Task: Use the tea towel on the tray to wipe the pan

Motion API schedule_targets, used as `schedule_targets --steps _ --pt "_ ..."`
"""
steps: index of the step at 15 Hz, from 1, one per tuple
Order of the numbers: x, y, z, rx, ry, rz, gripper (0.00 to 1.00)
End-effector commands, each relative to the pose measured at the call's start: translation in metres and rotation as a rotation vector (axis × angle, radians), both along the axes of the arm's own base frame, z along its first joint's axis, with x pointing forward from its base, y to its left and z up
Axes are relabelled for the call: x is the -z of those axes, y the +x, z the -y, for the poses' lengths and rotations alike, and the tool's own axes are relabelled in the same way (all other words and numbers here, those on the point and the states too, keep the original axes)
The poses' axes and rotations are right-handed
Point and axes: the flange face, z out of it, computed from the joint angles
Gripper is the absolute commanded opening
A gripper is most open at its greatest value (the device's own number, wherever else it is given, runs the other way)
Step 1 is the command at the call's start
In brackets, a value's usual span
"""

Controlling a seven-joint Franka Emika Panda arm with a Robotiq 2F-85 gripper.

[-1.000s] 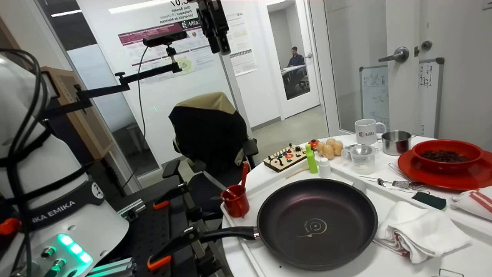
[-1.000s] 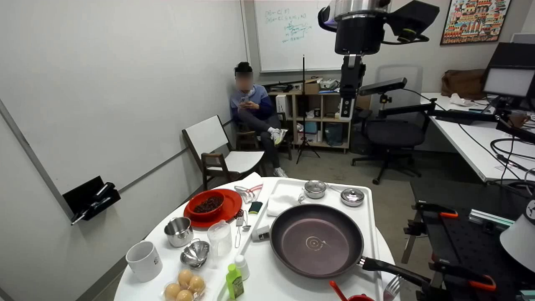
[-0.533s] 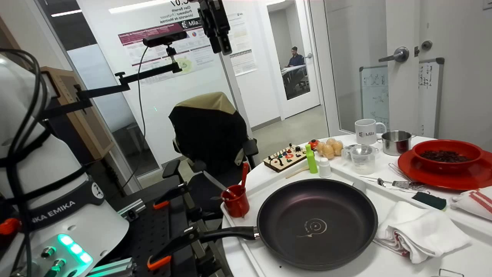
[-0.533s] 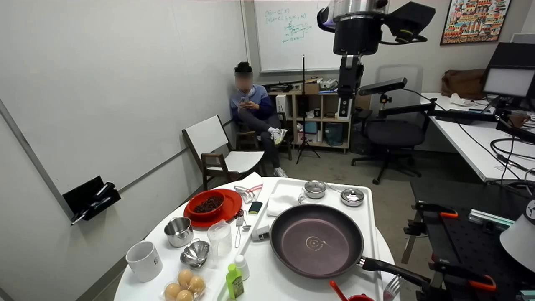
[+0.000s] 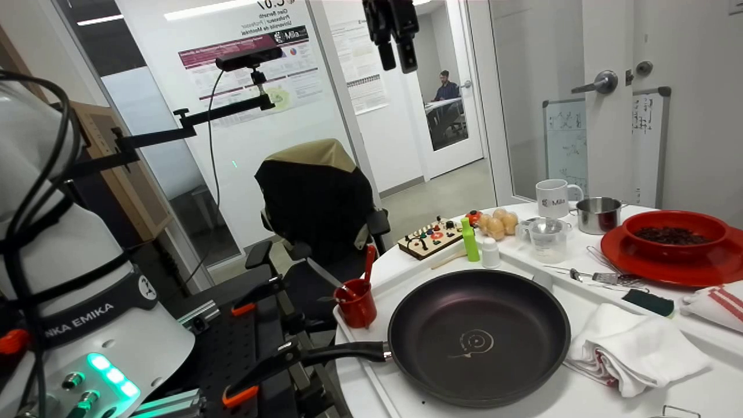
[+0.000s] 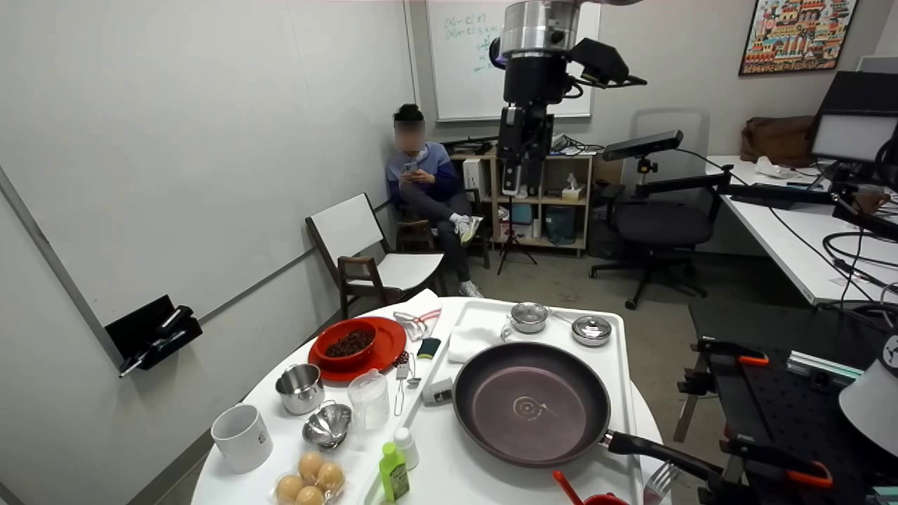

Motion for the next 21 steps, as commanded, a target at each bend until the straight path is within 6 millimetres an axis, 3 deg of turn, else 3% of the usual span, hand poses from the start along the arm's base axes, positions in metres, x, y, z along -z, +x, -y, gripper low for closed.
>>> schedule_targets --steps 1,5,9,13,15,18,19,21 --pt "0.021 0.049 0.028 0.033 -0.022 -0.032 1.00" --pt "0.053 0.073 0.053 0.023 0.002 -0.246 1.00" --pt "0.072 0.090 0.078 -0.004 -0.029 -0.384 1.00" --pt "0.076 0.112 0.104 -0.072 -0.184 -0.336 1.00" --pt "0.072 0.125 0.114 -0.056 -0.241 -0.231 1.00" --pt "0.058 0.129 0.107 0.017 -0.190 -0.138 1.00" --pt "0.070 0.125 0.111 -0.016 -0.212 -0.176 1.00" --pt "0.066 0.127 0.109 -0.005 -0.205 -0.161 1.00"
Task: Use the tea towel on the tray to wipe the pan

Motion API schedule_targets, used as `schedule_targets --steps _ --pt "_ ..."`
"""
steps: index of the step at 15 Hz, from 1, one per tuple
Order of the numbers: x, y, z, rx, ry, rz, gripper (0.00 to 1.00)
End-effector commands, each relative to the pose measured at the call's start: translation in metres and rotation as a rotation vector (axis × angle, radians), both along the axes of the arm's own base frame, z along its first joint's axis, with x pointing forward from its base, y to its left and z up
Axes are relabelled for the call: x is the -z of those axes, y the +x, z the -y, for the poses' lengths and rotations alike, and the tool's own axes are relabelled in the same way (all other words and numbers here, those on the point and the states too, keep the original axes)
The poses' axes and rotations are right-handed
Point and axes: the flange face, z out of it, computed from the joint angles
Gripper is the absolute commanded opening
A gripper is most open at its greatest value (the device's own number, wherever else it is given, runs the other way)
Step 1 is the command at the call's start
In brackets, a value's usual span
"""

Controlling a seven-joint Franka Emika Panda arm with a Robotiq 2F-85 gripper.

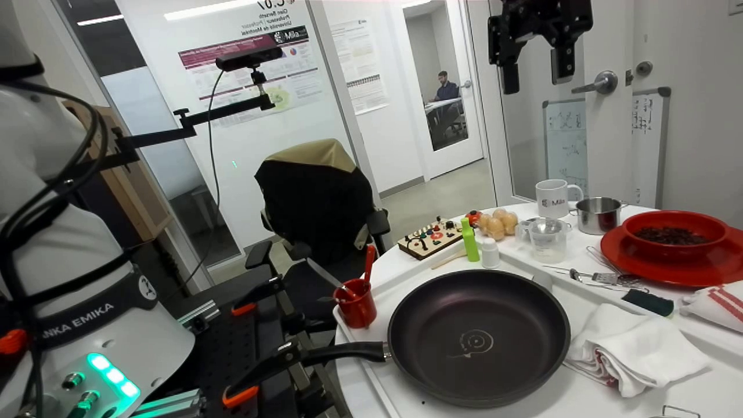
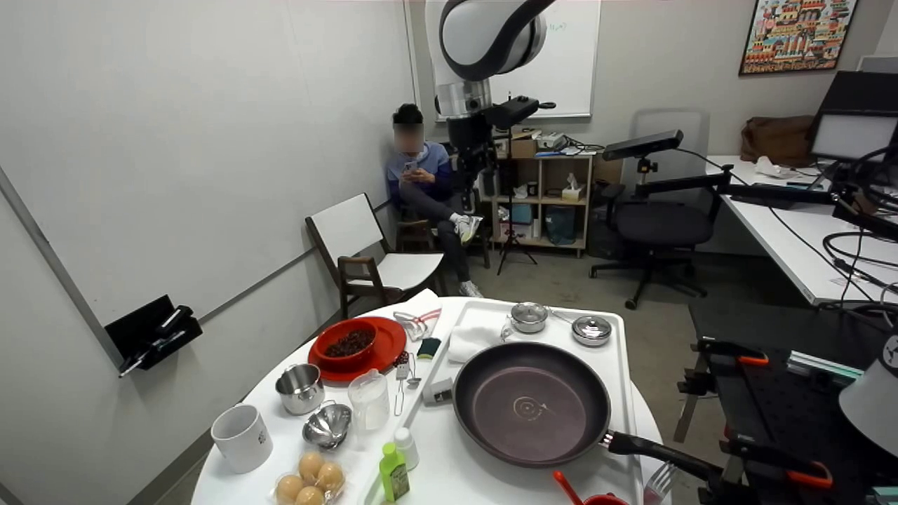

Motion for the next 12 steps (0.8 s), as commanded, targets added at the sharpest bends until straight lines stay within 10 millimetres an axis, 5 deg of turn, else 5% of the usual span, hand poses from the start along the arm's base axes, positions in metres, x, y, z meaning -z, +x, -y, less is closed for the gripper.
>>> schedule_targets --steps 1,7,12 --pt "-0.002 0.001 0.000 0.002 0.001 0.002 1.00" --pt "0.019 0.012 0.009 -0.012 -0.028 0.098 1.00" --pt "0.074 0.028 0.042 -0.108 -0.042 0.074 1.00"
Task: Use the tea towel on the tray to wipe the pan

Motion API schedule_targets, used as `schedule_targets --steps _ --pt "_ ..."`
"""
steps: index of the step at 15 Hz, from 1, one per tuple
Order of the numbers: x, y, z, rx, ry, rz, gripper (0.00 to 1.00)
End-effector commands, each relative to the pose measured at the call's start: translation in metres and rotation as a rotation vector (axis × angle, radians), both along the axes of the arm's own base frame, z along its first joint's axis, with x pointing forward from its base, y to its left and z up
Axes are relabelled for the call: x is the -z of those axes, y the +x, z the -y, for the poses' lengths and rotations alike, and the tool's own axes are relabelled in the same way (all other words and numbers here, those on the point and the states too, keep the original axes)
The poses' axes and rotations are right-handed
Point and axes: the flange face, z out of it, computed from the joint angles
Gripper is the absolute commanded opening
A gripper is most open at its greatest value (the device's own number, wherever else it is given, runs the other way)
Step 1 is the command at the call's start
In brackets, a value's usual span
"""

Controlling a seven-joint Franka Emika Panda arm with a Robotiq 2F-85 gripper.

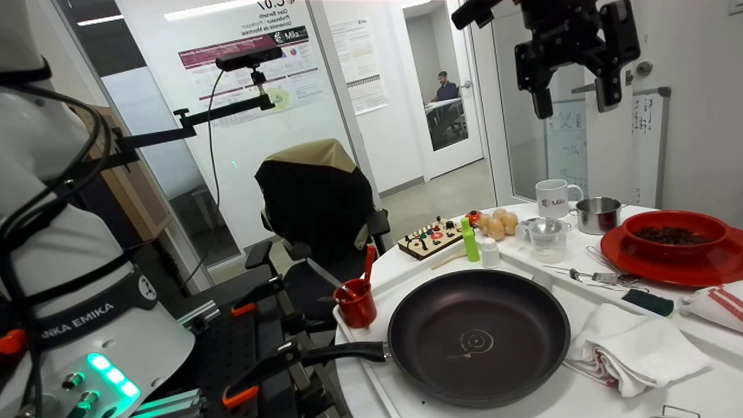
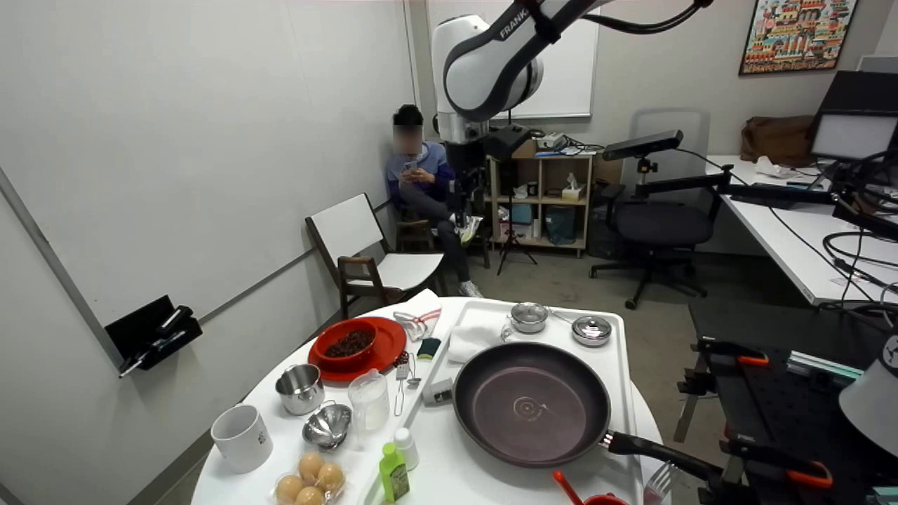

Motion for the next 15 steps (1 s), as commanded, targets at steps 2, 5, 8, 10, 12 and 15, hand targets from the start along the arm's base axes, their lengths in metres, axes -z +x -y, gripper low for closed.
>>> schedule_targets --steps 2,5,8,10,12,15 --pt "0.053 0.015 0.032 -0.055 -0.009 -0.042 1.00" --pt "0.086 0.020 0.051 -0.103 -0.004 -0.074 1.00" --pt "0.113 0.028 0.063 -0.126 -0.039 -0.072 1.00" --pt "0.128 0.032 0.065 -0.125 -0.066 -0.070 1.00" --pt "0.128 0.036 0.063 -0.108 -0.093 -0.057 1.00" --pt "0.132 0.029 0.063 -0.110 -0.059 -0.068 1.00"
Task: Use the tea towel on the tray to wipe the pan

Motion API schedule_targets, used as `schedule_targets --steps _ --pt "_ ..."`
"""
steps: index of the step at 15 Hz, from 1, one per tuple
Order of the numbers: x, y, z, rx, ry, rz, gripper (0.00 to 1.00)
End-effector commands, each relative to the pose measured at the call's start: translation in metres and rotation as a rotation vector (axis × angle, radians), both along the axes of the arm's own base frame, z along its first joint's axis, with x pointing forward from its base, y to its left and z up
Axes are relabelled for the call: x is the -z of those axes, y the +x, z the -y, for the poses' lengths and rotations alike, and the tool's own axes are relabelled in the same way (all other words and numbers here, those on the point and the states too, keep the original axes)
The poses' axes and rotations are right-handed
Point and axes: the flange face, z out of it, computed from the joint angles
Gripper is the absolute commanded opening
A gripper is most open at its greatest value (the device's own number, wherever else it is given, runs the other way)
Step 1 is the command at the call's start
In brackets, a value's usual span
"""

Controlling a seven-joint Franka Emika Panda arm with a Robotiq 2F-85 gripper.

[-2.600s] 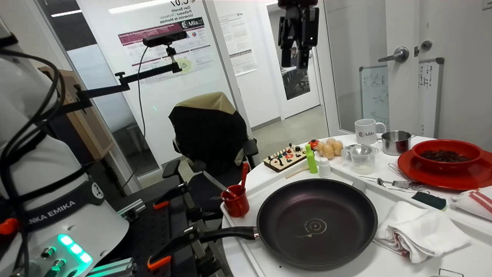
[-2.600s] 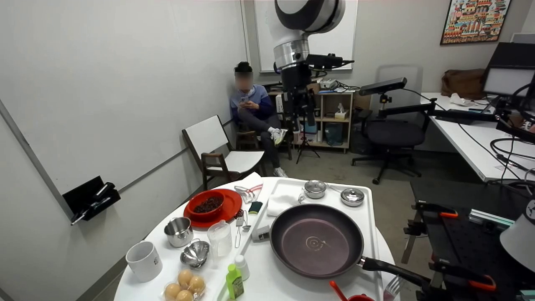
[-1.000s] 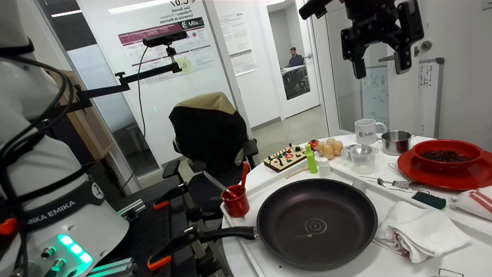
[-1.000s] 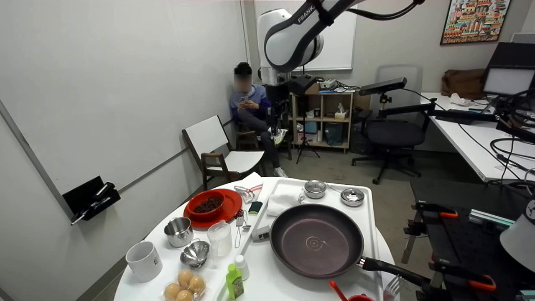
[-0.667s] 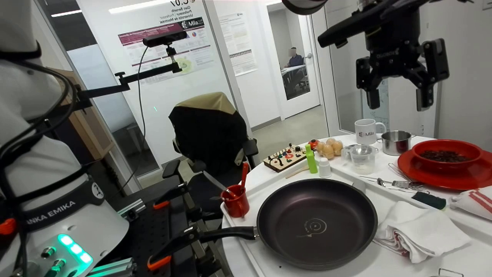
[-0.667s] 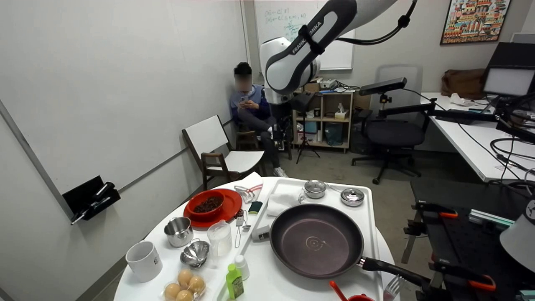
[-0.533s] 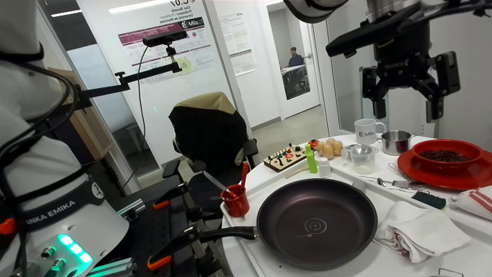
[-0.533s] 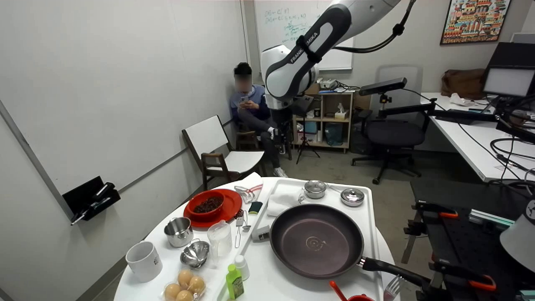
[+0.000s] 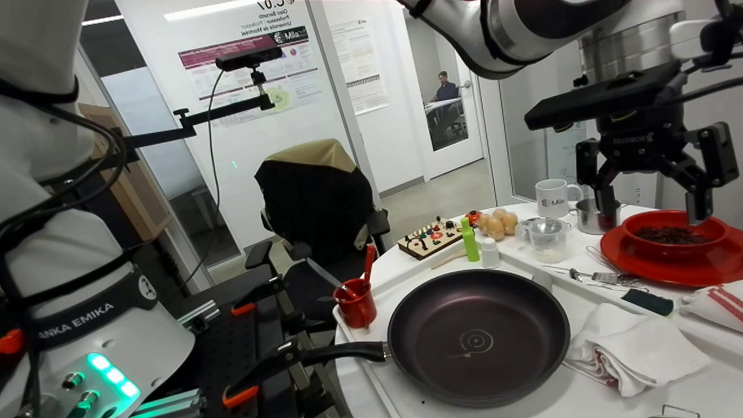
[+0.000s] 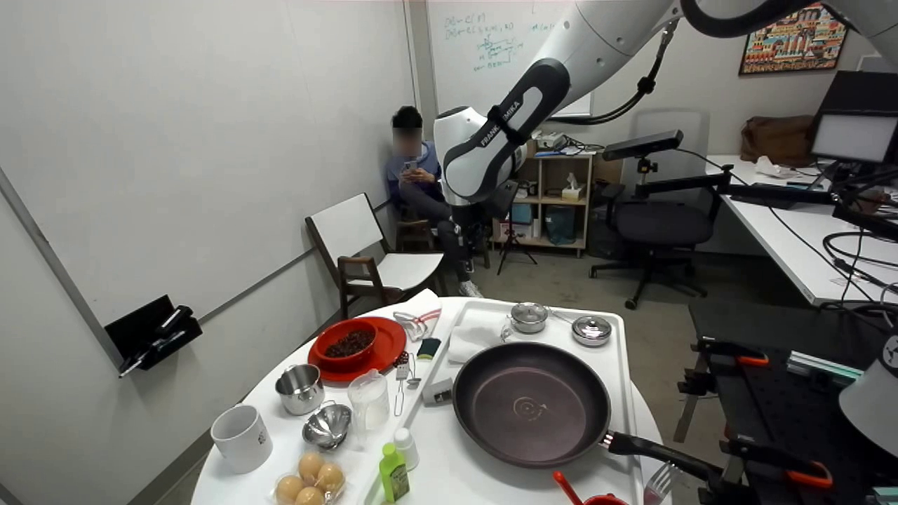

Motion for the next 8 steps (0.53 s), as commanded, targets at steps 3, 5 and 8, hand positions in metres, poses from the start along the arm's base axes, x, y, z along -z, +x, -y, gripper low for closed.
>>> schedule_targets --steps 3,5,8 --pt "-0.004 0.003 0.000 -0.001 -0.003 0.007 1.00" --pt "0.001 0.005 0.003 0.008 -0.002 -0.010 1.00" --pt "0.045 0.003 0.000 -0.040 0.018 -0.098 1.00"
